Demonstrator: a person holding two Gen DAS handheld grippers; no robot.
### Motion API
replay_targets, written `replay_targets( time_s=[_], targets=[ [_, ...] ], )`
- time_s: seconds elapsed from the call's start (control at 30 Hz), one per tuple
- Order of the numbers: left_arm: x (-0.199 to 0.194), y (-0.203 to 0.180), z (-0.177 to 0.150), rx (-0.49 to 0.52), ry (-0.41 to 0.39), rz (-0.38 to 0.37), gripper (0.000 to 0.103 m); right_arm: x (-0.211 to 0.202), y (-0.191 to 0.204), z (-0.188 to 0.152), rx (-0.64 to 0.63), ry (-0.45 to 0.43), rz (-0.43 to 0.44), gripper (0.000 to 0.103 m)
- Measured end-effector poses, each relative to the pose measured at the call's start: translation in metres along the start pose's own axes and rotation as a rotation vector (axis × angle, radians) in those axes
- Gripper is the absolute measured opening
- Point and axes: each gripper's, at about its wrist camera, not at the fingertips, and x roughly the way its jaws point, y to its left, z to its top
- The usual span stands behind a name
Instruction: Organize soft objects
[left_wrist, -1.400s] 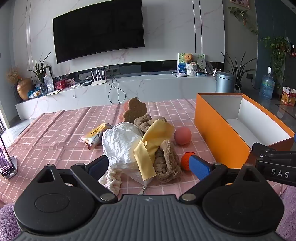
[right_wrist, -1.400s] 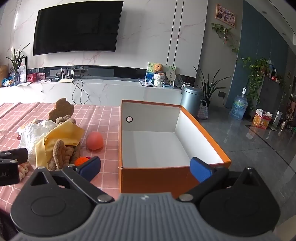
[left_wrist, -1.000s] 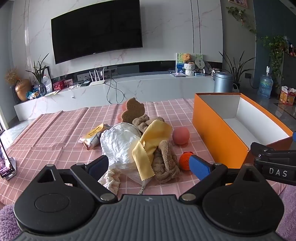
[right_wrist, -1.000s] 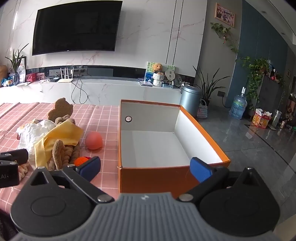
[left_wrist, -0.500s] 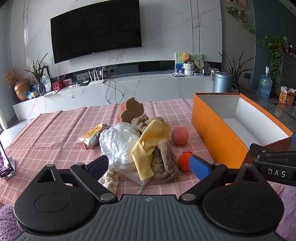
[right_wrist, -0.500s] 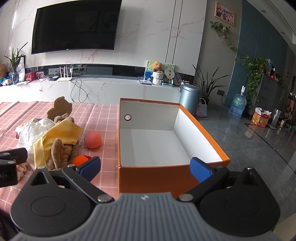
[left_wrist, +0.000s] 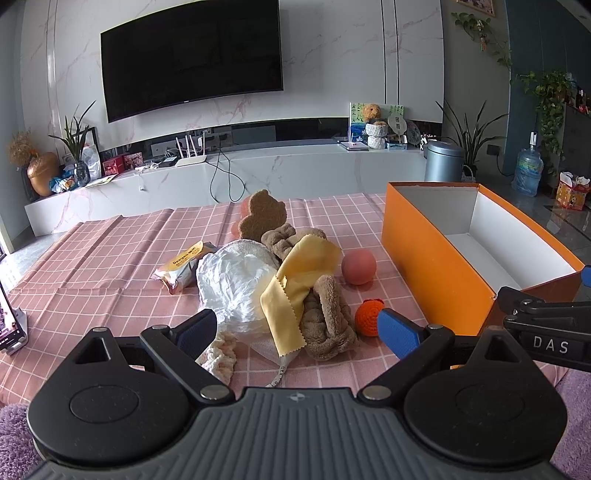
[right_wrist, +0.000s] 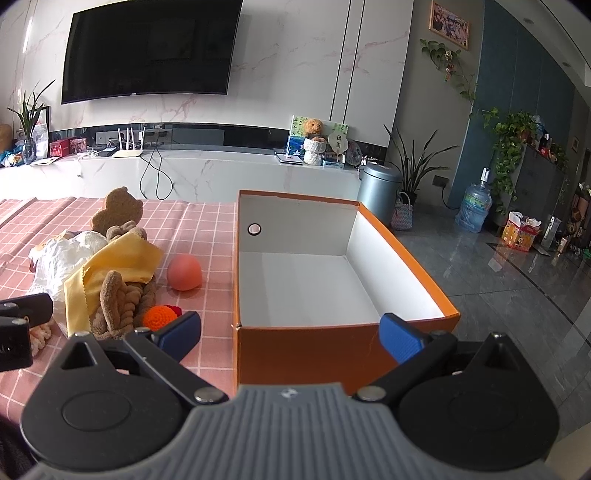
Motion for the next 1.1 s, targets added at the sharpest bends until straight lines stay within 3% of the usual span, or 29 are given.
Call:
replay_targets(
  time_s=[1.1],
  targets=[
    [0.0034, 0.0015, -0.0045, -0.006, 0.008, -0.002, 0.103, 0.0014, -0.0018, -0.0004, 0.004, 0.016, -0.009, 0.101]
  ],
)
